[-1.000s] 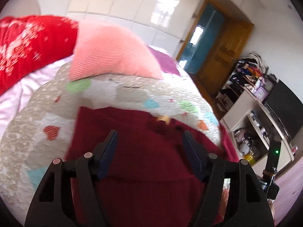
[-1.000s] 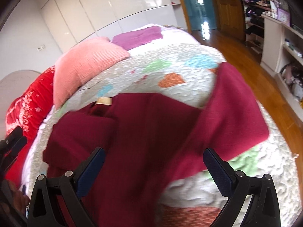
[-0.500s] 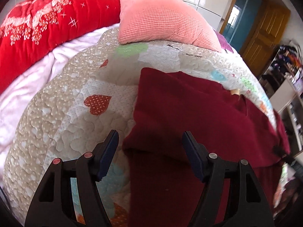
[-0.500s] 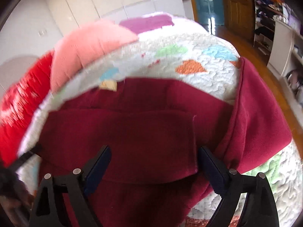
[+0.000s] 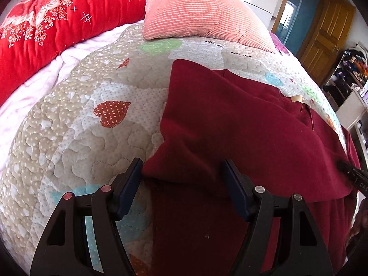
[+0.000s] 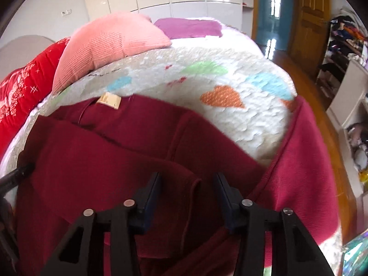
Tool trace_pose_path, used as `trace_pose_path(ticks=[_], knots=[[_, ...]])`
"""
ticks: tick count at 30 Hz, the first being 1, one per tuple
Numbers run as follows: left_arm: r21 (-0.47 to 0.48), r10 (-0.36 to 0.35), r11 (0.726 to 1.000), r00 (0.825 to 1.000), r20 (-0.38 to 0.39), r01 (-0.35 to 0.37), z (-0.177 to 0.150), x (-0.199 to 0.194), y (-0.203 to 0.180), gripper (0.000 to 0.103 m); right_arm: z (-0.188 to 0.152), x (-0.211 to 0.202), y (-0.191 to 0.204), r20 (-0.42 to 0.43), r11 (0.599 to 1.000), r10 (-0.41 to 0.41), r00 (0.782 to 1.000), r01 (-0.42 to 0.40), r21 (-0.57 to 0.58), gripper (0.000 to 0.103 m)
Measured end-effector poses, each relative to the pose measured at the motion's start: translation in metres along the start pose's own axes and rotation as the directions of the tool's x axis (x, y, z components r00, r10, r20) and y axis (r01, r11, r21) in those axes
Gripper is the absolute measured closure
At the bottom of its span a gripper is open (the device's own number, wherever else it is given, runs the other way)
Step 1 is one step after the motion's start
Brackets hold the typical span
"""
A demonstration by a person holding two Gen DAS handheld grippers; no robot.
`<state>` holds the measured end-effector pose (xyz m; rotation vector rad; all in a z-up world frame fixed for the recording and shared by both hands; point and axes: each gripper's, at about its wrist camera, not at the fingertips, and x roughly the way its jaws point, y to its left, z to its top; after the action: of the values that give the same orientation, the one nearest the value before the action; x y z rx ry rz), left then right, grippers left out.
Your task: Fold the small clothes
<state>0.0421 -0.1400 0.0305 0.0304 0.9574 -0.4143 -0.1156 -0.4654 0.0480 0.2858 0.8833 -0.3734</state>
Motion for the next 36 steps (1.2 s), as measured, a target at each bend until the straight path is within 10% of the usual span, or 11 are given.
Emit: trace_pose_path(ticks=[3, 10, 18, 23, 28, 36], knots=[[-0.013, -0.017, 1.0, 1.0, 0.007, 0.017, -0.001, 0.001, 0.003, 0.03, -0.002, -0.012, 0.001, 0.031, 0.999, 0.037, 0.999, -0.037, -0.015, 0.098], [-0.036, -0.022, 0.999, 0.999, 0.029, 0.023, -0.002, -0.001, 0.004, 0.03, 0.024, -0.047, 0.013, 0.168, 0.997, 0.014, 0.986, 0.0, -0.081, 0.098], [-0.045, -0.03, 0.998, 0.999, 0.042, 0.032, -0.004, -0.004, 0.004, 0.029, 0.021, 0.009, 0.008, 0.021, 0.992, -0.112, 0.993, 0.113, -0.059, 0.093], [-0.094, 0.012, 0.996, 0.993, 0.121, -0.001, 0.002, -0.028, 0.012, 0.03, 0.008, -0.048, 0.011, 0.121, 1.0, -0.031, 0.992, 0.03, 0.009, 0.056], [-0.072, 0.073, 0.995, 0.997, 0.037, -0.07, 0.006, -0.012, 0.005, 0.029, -0.007, -0.04, 0.041, 0.06, 0.988, 0.15, 0.987, -0.149, -0.029, 0.057], [-0.045, 0.097, 0.995, 0.994, 0.051, -0.094, 0.001, -0.022, 0.002, 0.028, -0.022, -0.035, 0.042, 0.024, 0.998, 0.017, 1.0, -0.016, -0.059, 0.065]])
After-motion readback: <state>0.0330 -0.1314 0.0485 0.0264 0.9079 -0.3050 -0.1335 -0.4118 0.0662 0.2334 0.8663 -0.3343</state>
